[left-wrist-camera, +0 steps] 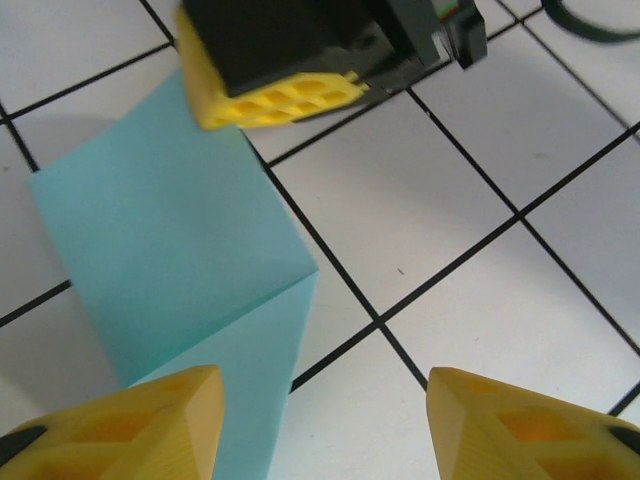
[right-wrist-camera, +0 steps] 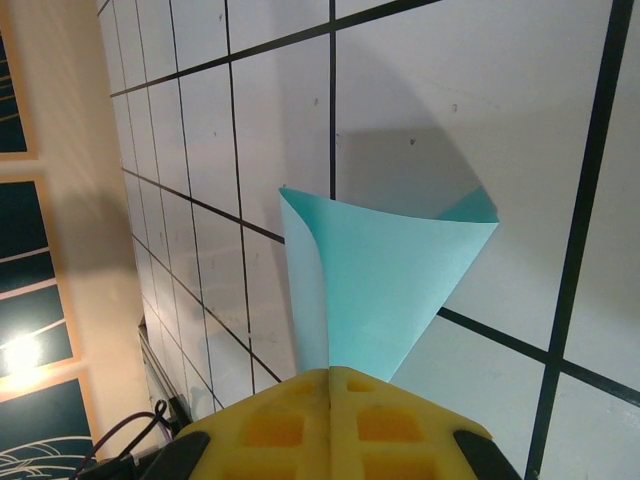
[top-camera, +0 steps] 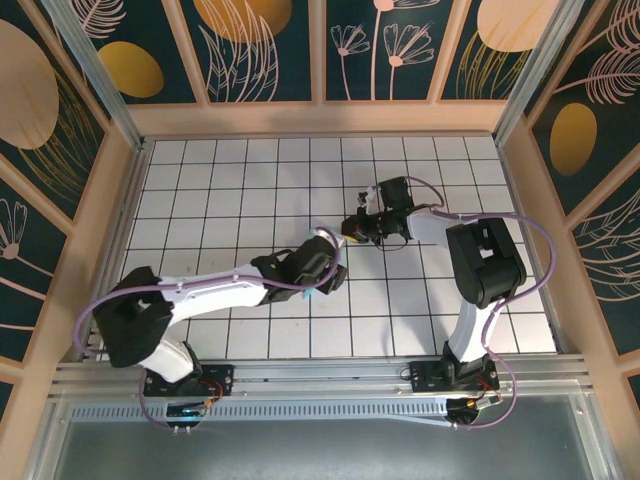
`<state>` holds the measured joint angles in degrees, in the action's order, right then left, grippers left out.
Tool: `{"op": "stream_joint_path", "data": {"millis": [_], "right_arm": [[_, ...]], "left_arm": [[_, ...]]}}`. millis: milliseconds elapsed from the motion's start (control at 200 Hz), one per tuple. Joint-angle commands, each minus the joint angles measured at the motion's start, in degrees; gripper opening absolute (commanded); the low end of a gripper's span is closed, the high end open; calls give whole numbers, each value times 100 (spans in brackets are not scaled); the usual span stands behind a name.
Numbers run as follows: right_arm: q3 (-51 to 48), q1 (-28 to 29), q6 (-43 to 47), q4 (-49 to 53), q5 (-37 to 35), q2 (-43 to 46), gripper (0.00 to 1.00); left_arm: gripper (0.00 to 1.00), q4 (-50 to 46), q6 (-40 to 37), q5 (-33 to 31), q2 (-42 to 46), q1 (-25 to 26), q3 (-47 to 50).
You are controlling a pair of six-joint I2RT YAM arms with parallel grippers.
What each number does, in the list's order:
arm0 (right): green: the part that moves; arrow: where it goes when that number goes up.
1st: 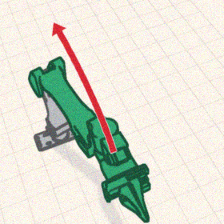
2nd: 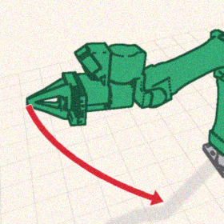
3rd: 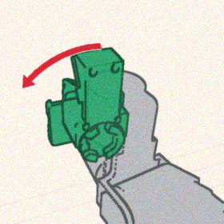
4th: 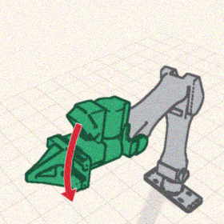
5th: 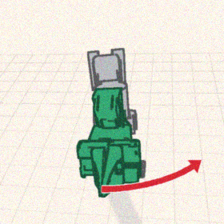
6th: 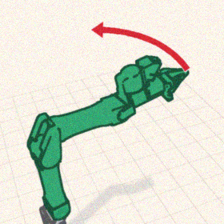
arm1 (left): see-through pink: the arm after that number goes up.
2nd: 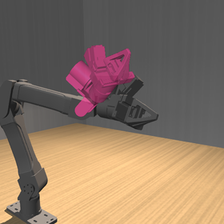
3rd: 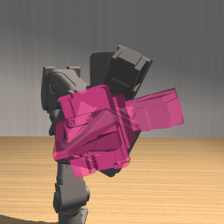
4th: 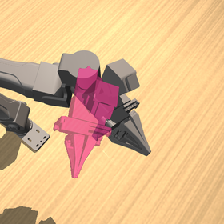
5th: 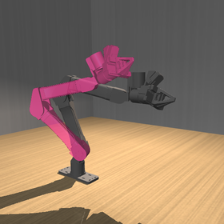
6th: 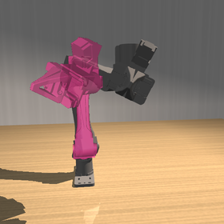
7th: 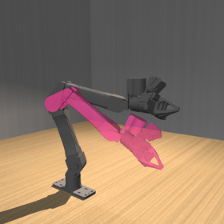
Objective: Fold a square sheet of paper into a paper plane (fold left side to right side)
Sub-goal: Fold the wing for the fifth time at the center of the table.
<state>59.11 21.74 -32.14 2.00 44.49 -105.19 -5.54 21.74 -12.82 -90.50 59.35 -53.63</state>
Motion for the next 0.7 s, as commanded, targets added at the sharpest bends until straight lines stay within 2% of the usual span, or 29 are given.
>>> {"op": "stream_joint_path", "data": {"millis": [0,275,696], "right_arm": [[158,-36,-91,125,-89,-117,0],[191,-35,-67,149,-107,-181,0],[206,-31,-68,144,-142,-253,0]], "left_arm": [[56,-639,-26,-675,-459,196,-387],[57,-966,184,-1447,-980,324,-588],[51,-1022,281,-1829,-1346,358,-467]]}}
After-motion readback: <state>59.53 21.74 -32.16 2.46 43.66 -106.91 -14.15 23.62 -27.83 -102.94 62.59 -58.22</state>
